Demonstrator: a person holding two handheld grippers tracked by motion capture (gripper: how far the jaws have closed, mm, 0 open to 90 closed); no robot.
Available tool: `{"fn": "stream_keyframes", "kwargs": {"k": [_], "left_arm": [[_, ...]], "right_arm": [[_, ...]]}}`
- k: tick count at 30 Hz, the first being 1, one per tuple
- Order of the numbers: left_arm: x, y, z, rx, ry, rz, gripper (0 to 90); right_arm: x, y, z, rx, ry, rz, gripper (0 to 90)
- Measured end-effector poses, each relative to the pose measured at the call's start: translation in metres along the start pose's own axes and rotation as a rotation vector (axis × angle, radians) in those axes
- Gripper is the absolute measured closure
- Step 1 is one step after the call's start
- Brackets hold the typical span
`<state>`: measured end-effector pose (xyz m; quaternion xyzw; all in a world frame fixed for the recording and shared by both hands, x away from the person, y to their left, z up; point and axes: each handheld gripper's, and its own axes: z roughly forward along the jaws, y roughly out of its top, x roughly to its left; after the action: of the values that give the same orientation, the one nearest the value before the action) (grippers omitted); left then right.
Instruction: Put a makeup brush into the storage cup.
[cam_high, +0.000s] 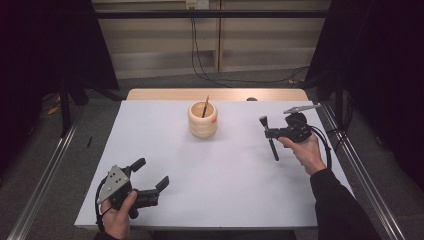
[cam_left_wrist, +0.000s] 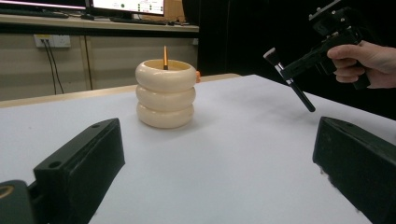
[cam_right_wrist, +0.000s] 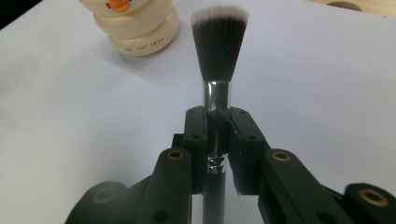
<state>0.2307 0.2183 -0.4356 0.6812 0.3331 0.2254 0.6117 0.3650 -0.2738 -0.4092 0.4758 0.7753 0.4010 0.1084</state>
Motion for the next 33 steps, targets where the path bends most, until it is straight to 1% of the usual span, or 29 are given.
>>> {"fn": "stream_keyframes", "kwargs": {"k": [3,5,6,8,9,10,11,12,16,19,20,21,22,26,27,29,30,31,33], "left_arm": [[0.0,0.0,0.0,-0.002,-0.001,-0.001,2.0],[0.0,0.0,0.0,-0.004,0.001,-0.003,2.0],[0.0,0.0,0.0,-0.003,0.0,-0.003,2.0],[0.0,0.0,0.0,0.0,0.0,0.001,2.0],[0.0,0.0,0.0,-0.001,0.0,0.001,2.0],[0.0,0.0,0.0,-0.001,0.001,0.001,1.9],[0.0,0.0,0.0,0.0,0.001,0.001,1.9],[0.0,0.0,-0.001,0.003,-0.001,0.005,1.9],[0.0,0.0,-0.001,0.0,-0.003,0.002,1.9],[0.001,0.0,-0.001,0.001,0.0,0.003,1.8],[0.0,0.0,0.0,-0.005,0.002,-0.004,1.8],[0.001,0.0,-0.001,0.002,-0.001,0.005,1.8],[0.0,0.0,0.0,-0.003,0.001,-0.002,1.8],[0.0,0.0,0.0,-0.006,0.002,-0.005,1.8],[0.0,0.0,-0.001,-0.005,0.002,-0.004,1.8],[0.0,0.0,-0.001,-0.008,-0.003,-0.006,1.8],[0.0,0.0,-0.001,-0.008,-0.004,-0.006,1.8],[0.0,0.0,-0.001,-0.006,0.0,-0.005,1.8],[0.0,0.0,0.0,-0.007,0.0,-0.007,1.8]], "right_arm": [[-0.002,-0.001,-0.006,-0.049,0.014,-0.004,78.7],[-0.002,-0.002,-0.009,-0.063,0.013,-0.005,78.7],[-0.002,-0.002,-0.01,-0.08,0.019,-0.014,78.7],[-0.003,-0.003,-0.014,-0.102,0.022,-0.011,78.7],[-0.003,-0.003,-0.016,-0.117,0.022,-0.012,78.7],[-0.002,-0.003,-0.018,-0.139,0.031,-0.012,78.7],[-0.002,-0.003,-0.019,-0.15,0.041,-0.015,78.7],[-0.001,-0.003,-0.021,-0.162,0.038,-0.019,78.7],[0.0,-0.002,-0.027,-0.215,0.054,-0.035,78.7],[0.0,-0.002,-0.03,-0.243,0.059,-0.042,78.7],[0.0,-0.002,-0.031,-0.249,0.064,-0.042,78.7],[0.0,-0.002,-0.032,-0.261,0.066,-0.043,78.7],[0.0,-0.002,-0.033,-0.271,0.071,-0.044,78.7],[0.001,-0.001,-0.037,-0.311,0.071,-0.042,78.7],[0.001,-0.001,-0.038,-0.32,0.085,-0.051,78.7],[0.002,-0.001,-0.04,-0.342,0.08,-0.053,78.7],[0.002,-0.001,-0.041,-0.348,0.091,-0.058,78.7],[0.003,0.0,-0.041,-0.355,0.087,-0.057,78.7],[0.003,0.0,-0.042,-0.378,0.101,-0.062,78.7]]}}
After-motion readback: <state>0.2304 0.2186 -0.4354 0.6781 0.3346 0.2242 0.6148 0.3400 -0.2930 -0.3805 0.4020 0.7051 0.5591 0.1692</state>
